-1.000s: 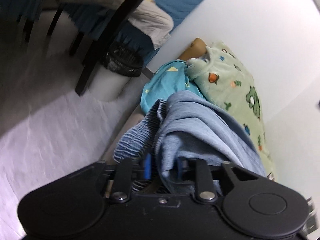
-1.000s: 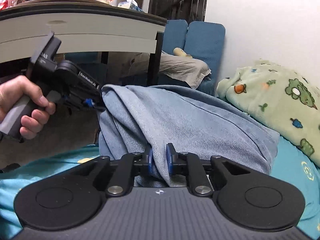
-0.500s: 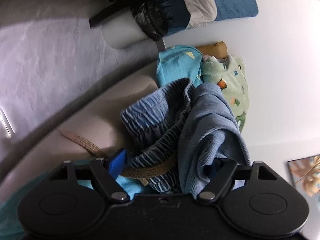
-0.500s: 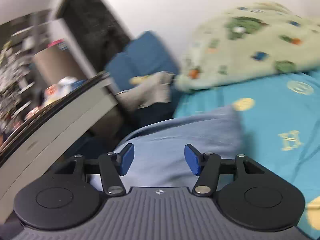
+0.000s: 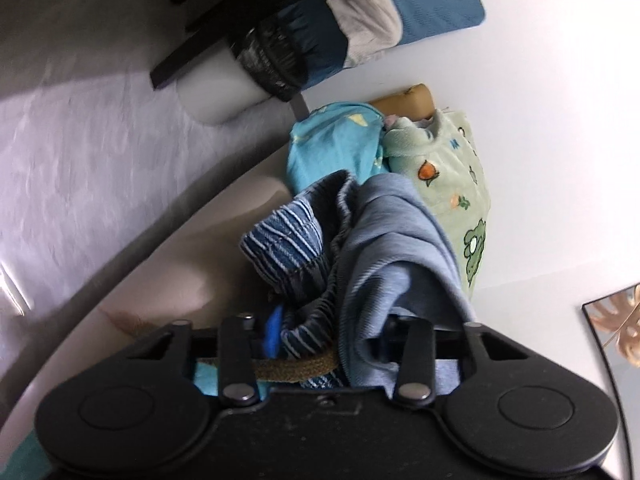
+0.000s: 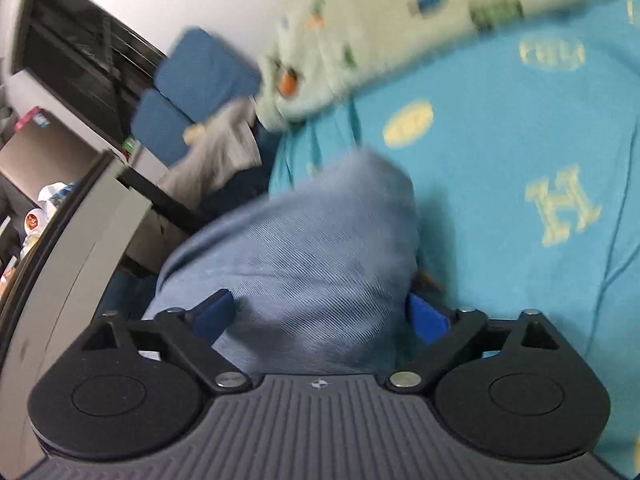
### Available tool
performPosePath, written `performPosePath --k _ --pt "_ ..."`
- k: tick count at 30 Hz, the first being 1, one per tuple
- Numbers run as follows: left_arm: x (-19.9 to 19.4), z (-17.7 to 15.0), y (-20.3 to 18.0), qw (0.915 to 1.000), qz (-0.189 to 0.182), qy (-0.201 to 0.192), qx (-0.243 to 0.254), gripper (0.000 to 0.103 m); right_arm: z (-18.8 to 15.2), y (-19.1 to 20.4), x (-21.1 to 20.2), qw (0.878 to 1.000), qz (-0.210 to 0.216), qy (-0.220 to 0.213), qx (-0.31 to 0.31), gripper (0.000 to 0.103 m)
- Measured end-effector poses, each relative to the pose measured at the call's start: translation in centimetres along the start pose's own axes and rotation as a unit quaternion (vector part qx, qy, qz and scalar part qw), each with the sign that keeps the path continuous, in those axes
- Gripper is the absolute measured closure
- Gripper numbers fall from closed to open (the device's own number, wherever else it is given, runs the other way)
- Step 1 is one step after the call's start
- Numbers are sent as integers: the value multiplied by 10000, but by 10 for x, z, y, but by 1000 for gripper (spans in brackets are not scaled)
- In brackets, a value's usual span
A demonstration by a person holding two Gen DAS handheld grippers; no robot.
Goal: Fold clothes
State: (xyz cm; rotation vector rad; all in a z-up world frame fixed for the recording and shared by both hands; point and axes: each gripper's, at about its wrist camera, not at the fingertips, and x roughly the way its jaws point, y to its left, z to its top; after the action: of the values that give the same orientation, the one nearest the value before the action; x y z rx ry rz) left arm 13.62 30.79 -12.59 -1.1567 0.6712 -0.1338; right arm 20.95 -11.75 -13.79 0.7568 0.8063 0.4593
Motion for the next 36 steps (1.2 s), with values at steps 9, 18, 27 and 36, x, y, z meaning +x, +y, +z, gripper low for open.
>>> performPosePath --k 9,18,27,36 --pt "-22 1 -48 9986 -228 -183 433 80 3 41 -33 9957 39 -536 -754 84" --pt "-48 -17 -140 9934 -663 -164 917 80 43 82 -114 9884 385 -1102 -971 84" --pt "-37 -86 -236 9847 -1024 259 1383 80 71 74 -233 9798 279 -1717 -981 84" --pt "25 -187 -297 9690 -1487 1028 1683 80 83 23 -368 9677 -314 -2311 -953 84"
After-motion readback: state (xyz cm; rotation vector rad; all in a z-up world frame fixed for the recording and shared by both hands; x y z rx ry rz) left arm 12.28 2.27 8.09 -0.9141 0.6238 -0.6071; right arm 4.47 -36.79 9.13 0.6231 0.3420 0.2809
